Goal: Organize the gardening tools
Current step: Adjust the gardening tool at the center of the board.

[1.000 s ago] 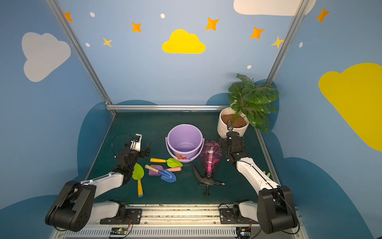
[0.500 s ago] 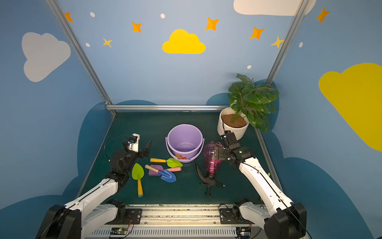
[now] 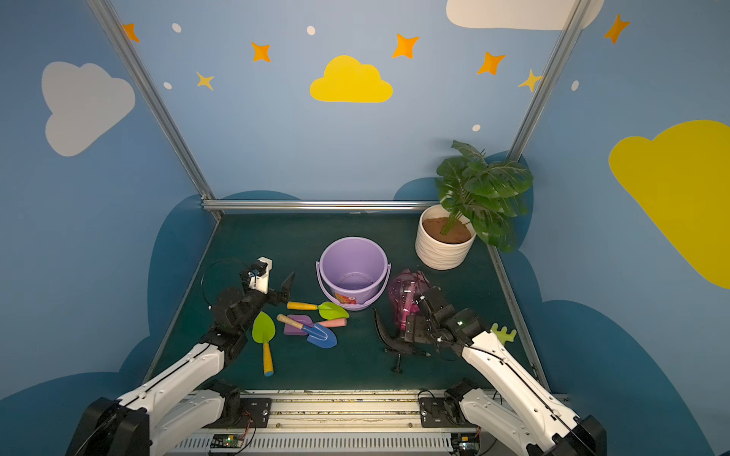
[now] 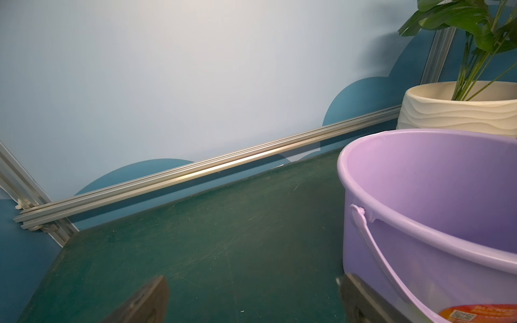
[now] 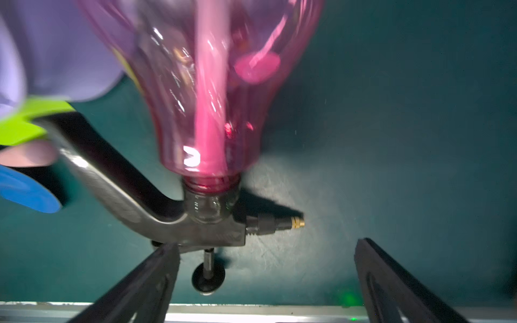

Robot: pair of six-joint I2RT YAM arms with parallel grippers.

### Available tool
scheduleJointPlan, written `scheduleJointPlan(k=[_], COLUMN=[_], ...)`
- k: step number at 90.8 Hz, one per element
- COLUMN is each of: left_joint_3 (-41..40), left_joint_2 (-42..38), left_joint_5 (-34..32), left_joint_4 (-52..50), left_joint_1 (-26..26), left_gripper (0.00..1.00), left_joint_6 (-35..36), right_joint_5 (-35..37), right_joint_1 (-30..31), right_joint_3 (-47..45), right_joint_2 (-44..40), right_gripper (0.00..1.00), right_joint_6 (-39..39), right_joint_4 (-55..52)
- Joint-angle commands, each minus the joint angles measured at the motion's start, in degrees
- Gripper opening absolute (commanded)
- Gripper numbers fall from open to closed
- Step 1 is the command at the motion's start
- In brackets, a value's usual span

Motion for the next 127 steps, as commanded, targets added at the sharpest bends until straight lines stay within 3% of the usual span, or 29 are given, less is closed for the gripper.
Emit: scheduleJointPlan(k=[1, 17, 37, 48, 60, 91, 127], left_joint_3=[1.90, 1.77, 1.11, 0.89, 0.65, 0.52, 0.08], left_joint_2=[0.19, -0.06, -1.15, -1.57, -1.75, -1.49, -1.93], left_joint_5=[1.32, 2.29, 2.30, 2.35, 2.39, 2.91, 3.91], left_joint_4=[-0.12, -0.13, -0.21, -0.21, -0.21, -0.25, -0.21], left_joint_1=[-0.29, -0.36, -0.63, -0.80, -0.94, -1.32, -1.85], left_gripper=[1.00, 1.00, 1.00, 1.00, 1.00, 1.00, 1.00], left_joint_6=[-0.56, -0.59, -0.75, -0.84, -0.87, -0.81, -0.53], right_joint_5=[-3.93, -5.20, -7.07, -7.70, -7.92, -7.84, -7.17], right_joint_1=[0.71, 1.09, 1.29, 1.29, 1.26, 1.28, 1.36], right_joint_3=[-4.14, -8.65, -11.07, -11.40, -11.81, -11.71, -11.18], right_joint_2=[-0.60, 0.67, 2.95, 3.88, 4.34, 7.75, 14.66], right_gripper=[0.98, 0.97, 0.80, 0.80, 0.90, 0.90, 0.73], right_joint_6=[4.65, 5.02, 5.88, 6.30, 7.76, 9.27, 10.36], right_joint_4=[5.89, 13.18, 20.46, 23.15, 25.47, 31.12, 35.85])
